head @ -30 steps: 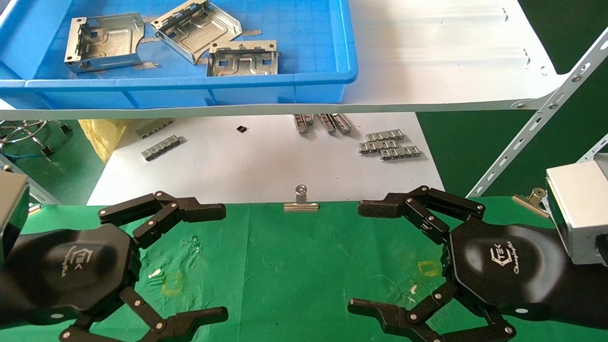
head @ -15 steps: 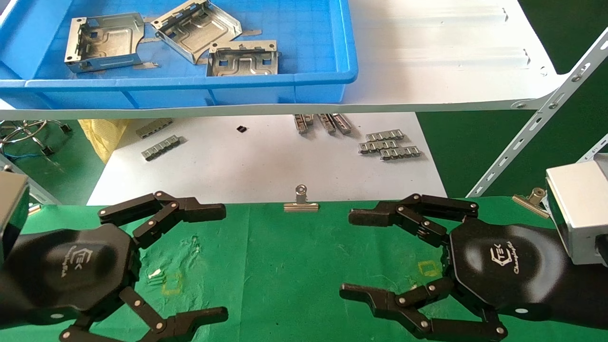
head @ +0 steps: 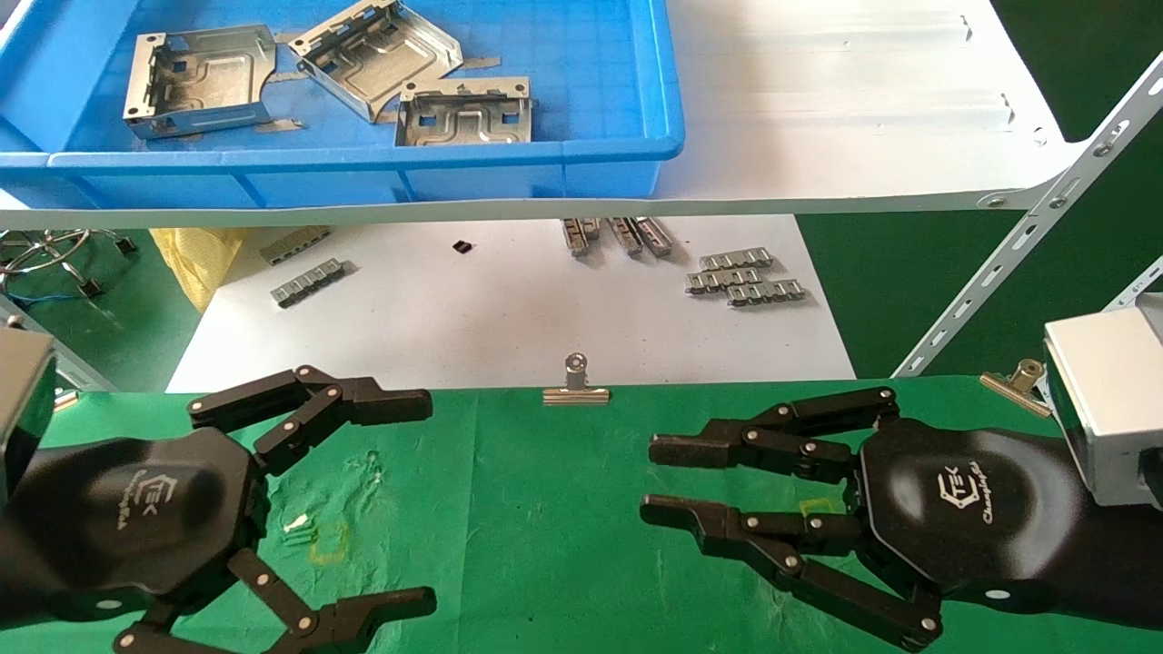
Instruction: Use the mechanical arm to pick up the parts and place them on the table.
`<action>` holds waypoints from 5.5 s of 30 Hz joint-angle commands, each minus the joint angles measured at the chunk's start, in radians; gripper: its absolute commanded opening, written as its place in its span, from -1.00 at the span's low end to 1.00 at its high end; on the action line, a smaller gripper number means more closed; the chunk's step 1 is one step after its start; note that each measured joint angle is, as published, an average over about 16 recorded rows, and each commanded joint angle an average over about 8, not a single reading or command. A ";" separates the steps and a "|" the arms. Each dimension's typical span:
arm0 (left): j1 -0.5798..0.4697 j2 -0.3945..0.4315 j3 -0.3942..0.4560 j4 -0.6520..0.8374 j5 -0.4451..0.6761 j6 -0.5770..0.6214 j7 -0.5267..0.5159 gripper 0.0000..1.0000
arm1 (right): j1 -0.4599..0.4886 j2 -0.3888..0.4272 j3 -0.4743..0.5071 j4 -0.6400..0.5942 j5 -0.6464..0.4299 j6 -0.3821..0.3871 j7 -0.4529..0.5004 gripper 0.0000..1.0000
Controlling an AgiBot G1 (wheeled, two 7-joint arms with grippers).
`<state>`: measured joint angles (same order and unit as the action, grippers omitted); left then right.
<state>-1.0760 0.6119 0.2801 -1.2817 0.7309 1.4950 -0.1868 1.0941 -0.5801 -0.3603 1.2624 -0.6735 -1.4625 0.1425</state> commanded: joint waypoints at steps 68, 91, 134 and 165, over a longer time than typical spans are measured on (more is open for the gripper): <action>-0.540 0.187 0.085 0.319 0.284 -0.098 0.015 1.00 | 0.000 0.000 0.000 0.000 0.000 0.000 0.000 1.00; -0.992 0.543 0.255 1.188 0.698 -0.563 0.208 -1.00 | 0.000 0.000 0.000 0.000 0.000 0.000 0.000 1.00; -0.984 0.546 0.203 1.253 0.624 -0.619 0.248 -1.00 | 0.000 0.000 -0.001 0.000 0.000 0.000 0.000 1.00; -1.018 0.427 0.156 1.217 0.543 -0.019 0.415 -1.00 | 0.000 0.000 -0.001 0.000 0.001 0.000 -0.001 1.00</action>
<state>-2.0939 1.0397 0.4366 -0.0648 1.2746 1.4691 0.2263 1.0945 -0.5798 -0.3614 1.2621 -0.6728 -1.4622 0.1419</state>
